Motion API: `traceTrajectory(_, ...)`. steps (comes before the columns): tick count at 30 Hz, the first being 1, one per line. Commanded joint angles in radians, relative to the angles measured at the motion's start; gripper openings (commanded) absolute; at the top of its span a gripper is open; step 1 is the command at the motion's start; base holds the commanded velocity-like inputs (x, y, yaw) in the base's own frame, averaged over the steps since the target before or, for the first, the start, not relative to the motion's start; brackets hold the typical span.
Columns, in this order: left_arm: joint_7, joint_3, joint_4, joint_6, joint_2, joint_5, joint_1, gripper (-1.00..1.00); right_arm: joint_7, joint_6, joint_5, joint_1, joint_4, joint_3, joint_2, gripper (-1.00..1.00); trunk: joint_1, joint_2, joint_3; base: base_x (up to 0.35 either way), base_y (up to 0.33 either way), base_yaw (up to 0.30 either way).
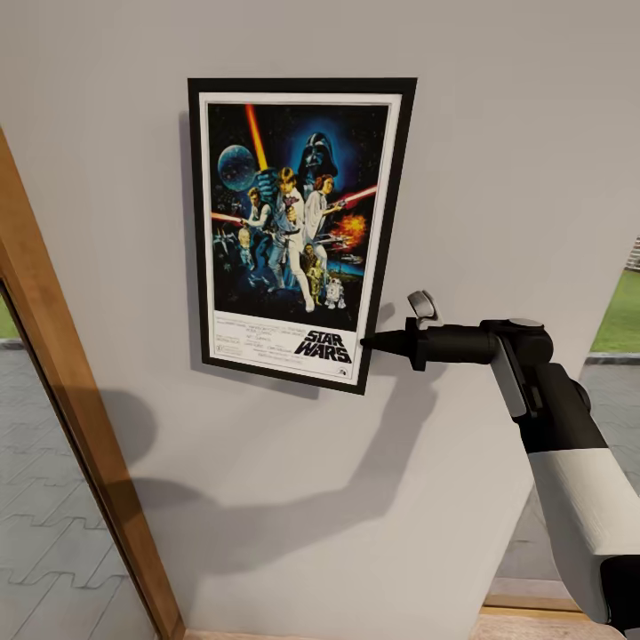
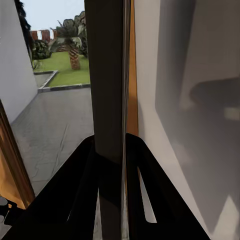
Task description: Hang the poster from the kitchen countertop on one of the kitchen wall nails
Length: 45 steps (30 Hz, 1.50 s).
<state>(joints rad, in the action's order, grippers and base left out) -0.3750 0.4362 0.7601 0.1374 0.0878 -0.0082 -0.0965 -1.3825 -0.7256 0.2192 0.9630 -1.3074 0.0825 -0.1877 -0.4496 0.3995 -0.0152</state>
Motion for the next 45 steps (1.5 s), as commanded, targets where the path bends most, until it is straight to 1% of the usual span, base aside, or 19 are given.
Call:
traceTrajectory(1,-0.005,0.003,0.000,0.002,0.000,-0.001,0.000,1.00,0.000,-0.010,0.008,0.000,0.000,0.002,-0.001,-1.00,0.000,0.001,0.000,0.000,0.000,0.000)
traceTrajectory(13,-0.008,0.003,0.001,0.002,0.000,-0.001,0.000,1.00,0.000,-0.006,0.008,-0.001,0.000,0.001,-0.001,-1.00,0.000,0.001,0.000,0.000,-0.001,0.000)
traceTrajectory(23,-0.008,0.003,0.001,0.002,0.000,-0.001,0.000,1.00,0.000,-0.006,0.008,-0.001,0.000,0.001,-0.001,-1.00,0.000,0.001,0.000,0.000,-0.079,0.000)
traceTrajectory(45,-0.008,0.003,0.001,0.002,0.000,-0.001,0.000,1.00,0.000,-0.006,0.008,-0.001,0.001,0.001,-0.001,-1.00,0.000,0.001,0.000,0.012,-0.003,0.000)
